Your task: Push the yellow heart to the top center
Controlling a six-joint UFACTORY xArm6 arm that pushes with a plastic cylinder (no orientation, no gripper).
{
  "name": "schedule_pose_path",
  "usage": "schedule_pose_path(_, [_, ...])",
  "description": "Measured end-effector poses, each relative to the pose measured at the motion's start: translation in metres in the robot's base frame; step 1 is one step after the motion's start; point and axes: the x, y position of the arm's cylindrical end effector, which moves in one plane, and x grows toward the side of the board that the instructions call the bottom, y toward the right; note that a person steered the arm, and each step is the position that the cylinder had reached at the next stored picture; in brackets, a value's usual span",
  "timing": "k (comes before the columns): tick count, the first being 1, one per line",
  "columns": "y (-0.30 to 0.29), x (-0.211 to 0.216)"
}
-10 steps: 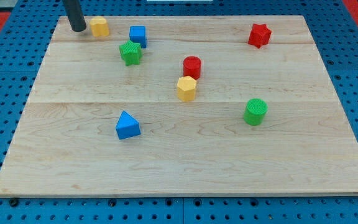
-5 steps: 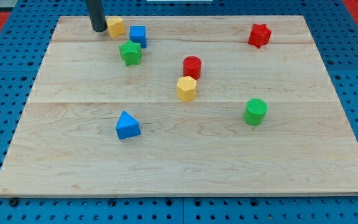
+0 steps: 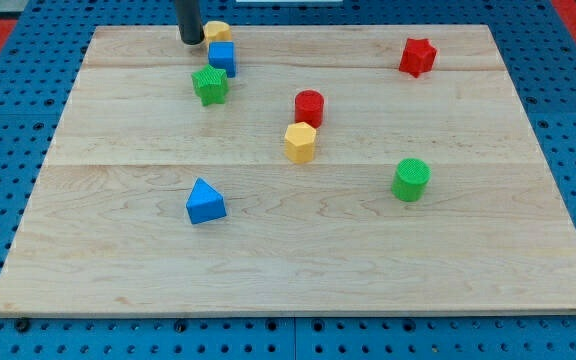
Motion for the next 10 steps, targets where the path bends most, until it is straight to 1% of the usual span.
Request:
schedule_pose_path(3, [0.005,-0.007])
schedule_pose_path(8, [0.105,-0.006])
schedule_pose_path(9, [0.119,-0.006])
schedule_pose_path(10, [0.119,-0.006])
